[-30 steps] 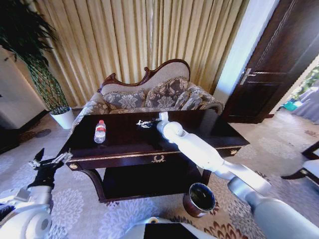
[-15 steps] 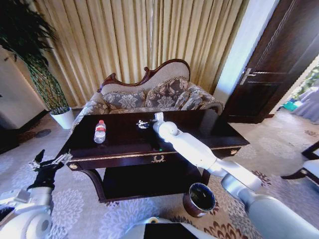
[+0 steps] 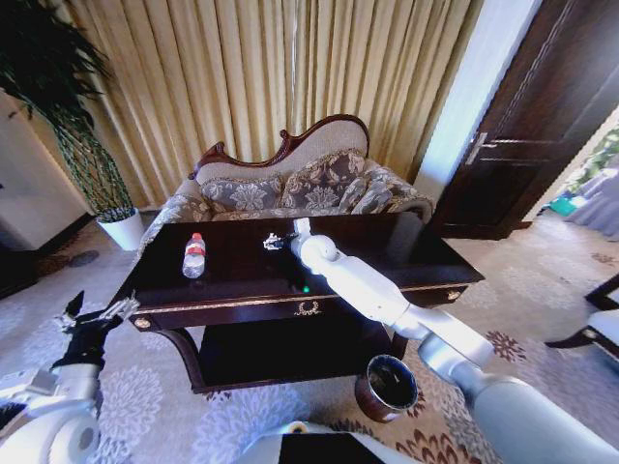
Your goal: Move to the front of the table and place the trash on the table into the trash bin.
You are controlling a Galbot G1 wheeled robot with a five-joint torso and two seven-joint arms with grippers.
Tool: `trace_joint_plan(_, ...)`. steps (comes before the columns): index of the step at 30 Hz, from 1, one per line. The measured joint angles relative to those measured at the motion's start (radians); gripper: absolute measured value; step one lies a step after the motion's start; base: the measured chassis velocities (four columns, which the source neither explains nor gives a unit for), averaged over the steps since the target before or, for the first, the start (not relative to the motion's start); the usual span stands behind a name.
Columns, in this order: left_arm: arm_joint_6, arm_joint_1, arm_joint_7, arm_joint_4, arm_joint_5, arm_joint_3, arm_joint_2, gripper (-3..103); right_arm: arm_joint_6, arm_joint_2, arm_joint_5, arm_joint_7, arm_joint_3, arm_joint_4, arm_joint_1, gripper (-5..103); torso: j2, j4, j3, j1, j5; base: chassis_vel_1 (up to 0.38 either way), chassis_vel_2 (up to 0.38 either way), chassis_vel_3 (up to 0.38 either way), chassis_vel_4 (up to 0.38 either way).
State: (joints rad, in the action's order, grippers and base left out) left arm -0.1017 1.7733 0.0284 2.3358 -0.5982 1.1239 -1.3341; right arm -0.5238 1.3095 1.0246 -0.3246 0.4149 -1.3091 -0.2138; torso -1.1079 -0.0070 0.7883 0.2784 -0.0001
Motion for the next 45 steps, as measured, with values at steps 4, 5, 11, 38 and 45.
trace_joint_plan(4, 0.002, -0.003, -0.002, -0.006, 0.000, 0.000, 0.001, 100, 0.000, -0.006, -0.001, 0.000, 0.000, 0.002, 0.001, 100, 0.000, -0.0001, 0.000, 0.000, 0.0000, 0.000, 0.000, 0.000, 0.000)
trace_joint_plan(5, 0.004, -0.004, -0.004, -0.008, 0.001, -0.002, 0.000, 100, 0.000, -0.009, -0.001, 0.000, 0.000, 0.002, 0.000, 100, 0.000, -0.0001, 0.000, 0.000, 0.0000, 0.000, 0.000, 0.000, 0.000)
trace_joint_plan(11, 0.009, -0.006, -0.007, -0.015, 0.006, -0.006, 0.000, 100, 0.000, -0.016, 0.002, 0.000, -0.001, -0.002, -0.006, 97, 0.000, -0.0002, 0.000, 0.000, 0.0000, 0.000, 0.000, 0.000, 0.000)
trace_joint_plan(38, 0.014, -0.007, -0.012, -0.023, 0.002, -0.008, 0.003, 100, 0.001, -0.014, 0.001, 0.004, -0.007, 0.001, -0.012, 3, 0.000, -0.0001, 0.000, 0.000, 0.0000, 0.000, 0.000, 0.000, 0.000)
trace_joint_plan(45, 0.015, -0.006, -0.013, -0.023, 0.000, -0.007, 0.006, 100, 0.001, -0.014, 0.002, 0.004, -0.008, 0.000, -0.013, 0, 0.000, -0.0001, 0.000, 0.000, 0.0000, 0.000, 0.000, 0.000, 0.000)
